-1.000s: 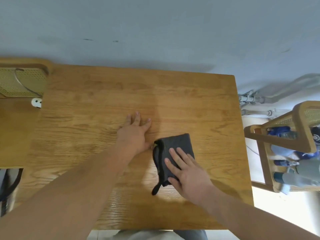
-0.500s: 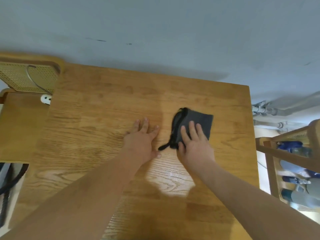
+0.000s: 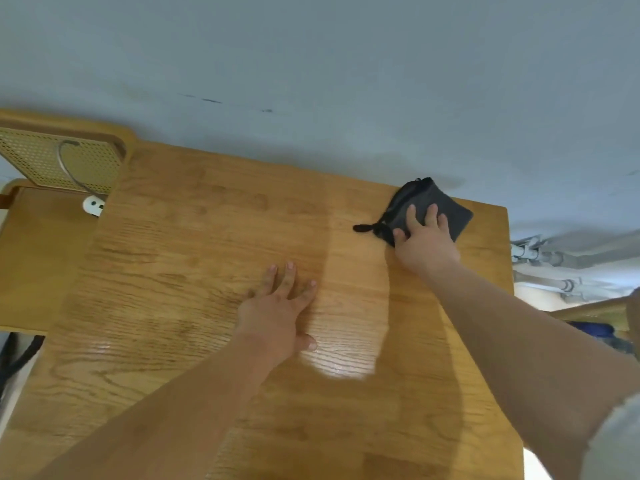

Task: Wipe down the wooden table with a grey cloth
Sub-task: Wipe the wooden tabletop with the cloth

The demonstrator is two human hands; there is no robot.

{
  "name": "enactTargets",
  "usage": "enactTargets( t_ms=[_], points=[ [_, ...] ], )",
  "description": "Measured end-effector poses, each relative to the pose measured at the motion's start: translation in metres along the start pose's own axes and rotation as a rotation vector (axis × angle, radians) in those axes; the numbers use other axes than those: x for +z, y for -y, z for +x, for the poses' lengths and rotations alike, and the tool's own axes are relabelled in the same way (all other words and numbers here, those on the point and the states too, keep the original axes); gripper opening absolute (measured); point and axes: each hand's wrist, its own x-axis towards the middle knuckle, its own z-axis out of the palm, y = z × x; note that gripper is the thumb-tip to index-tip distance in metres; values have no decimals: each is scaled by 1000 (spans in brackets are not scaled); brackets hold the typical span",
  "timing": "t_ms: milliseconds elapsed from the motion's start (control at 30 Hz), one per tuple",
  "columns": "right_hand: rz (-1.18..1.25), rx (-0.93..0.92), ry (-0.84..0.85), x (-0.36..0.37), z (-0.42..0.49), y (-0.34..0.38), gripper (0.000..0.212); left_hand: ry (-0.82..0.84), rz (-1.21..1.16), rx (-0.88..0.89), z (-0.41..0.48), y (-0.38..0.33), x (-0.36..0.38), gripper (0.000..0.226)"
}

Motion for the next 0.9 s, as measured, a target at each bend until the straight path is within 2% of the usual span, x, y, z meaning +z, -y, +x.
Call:
enactTargets(
  t_ms=[67, 133, 233, 300, 367, 433, 567, 700, 900],
  points=[
    [-52, -41, -61, 10, -6, 14, 64, 4, -1, 4, 1, -1, -1, 106],
    [-165, -197, -91, 27, -27, 27, 63, 13, 1, 6, -1, -1, 1, 105],
    [-271, -494, -39, 46, -60, 36, 62, 1, 3, 3, -1, -1, 2, 100],
    [-321, -568, 15, 34, -49, 31, 63, 3, 4, 5, 0, -1, 0, 97],
    [-328, -521, 19, 11, -20, 28, 66, 16, 1, 6, 2, 0, -2, 101],
    [-250, -390, 9, -15, 9, 28, 67, 26, 6, 7, 2, 0, 0, 105],
    [-186, -228, -45, -28, 35, 36, 68, 17, 26, 5, 0, 0, 3, 105],
    [-207, -215, -107, -9, 12, 45, 65, 19, 20, 5, 0, 1, 1, 105],
    [-237, -310, -108, 48, -61, 30, 64, 1, 24, 10, -2, 1, -1, 104]
  ],
)
